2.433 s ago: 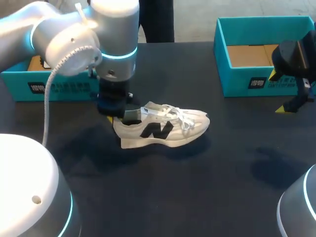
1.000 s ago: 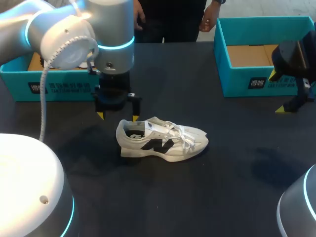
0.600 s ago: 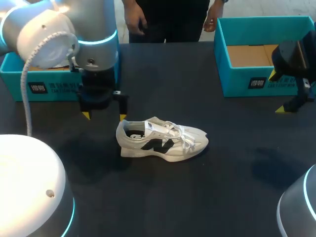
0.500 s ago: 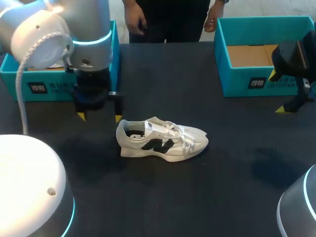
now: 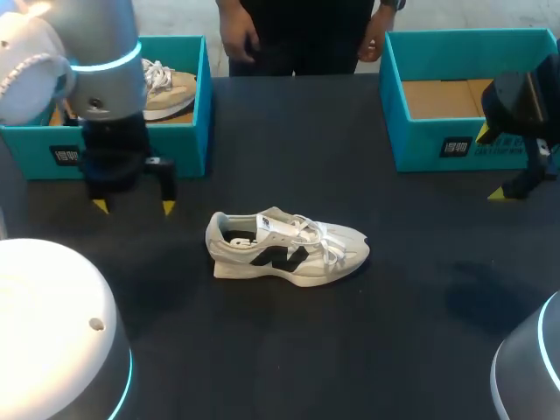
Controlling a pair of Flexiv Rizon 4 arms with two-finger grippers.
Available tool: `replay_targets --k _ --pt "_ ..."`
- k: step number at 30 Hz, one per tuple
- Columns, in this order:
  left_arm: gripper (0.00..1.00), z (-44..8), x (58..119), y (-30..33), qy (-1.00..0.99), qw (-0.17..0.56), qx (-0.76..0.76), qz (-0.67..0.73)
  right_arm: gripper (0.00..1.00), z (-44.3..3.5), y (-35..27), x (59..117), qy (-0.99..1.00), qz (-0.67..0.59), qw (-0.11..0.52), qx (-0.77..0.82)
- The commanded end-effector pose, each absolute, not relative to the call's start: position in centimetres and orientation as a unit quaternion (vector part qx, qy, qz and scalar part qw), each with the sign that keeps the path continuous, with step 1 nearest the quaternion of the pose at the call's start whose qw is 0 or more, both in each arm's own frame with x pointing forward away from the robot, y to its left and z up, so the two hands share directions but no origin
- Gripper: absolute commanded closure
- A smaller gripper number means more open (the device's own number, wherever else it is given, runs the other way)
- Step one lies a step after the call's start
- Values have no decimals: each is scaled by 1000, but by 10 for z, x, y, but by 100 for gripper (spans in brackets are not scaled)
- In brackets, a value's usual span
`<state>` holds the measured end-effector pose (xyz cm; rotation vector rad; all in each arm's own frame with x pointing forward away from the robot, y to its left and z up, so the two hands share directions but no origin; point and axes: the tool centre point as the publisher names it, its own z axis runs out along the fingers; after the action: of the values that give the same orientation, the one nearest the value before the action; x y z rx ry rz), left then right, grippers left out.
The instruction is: Take the shoe out of the shoebox, open the shoe tongue, remove and reinsert the insole, then place the shoe into the shoebox
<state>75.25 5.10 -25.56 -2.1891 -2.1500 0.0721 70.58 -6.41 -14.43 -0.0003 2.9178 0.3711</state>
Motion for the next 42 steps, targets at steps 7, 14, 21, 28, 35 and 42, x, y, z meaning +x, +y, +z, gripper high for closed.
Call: replay_targets --k 7,14,21,28,35,42 --pt "0 -249 743 90 -707 21 -706 20 0 -145 -63 708 987 124 98 0" --pt "0 -249 739 116 -725 31 -688 9 0 -145 -63 708 987 124 98 0" --pt "0 -254 742 129 -727 52 -684 -4 0 -145 -63 708 987 124 98 0" --pt "0 -254 742 129 -727 52 -684 -4 0 -145 -63 708 987 124 98 0" --pt "0 -246 744 130 -736 45 -675 7 0 -145 -63 708 987 124 98 0" --pt "0 -238 748 147 -783 78 -614 61 0 -145 -63 708 987 124 98 0"
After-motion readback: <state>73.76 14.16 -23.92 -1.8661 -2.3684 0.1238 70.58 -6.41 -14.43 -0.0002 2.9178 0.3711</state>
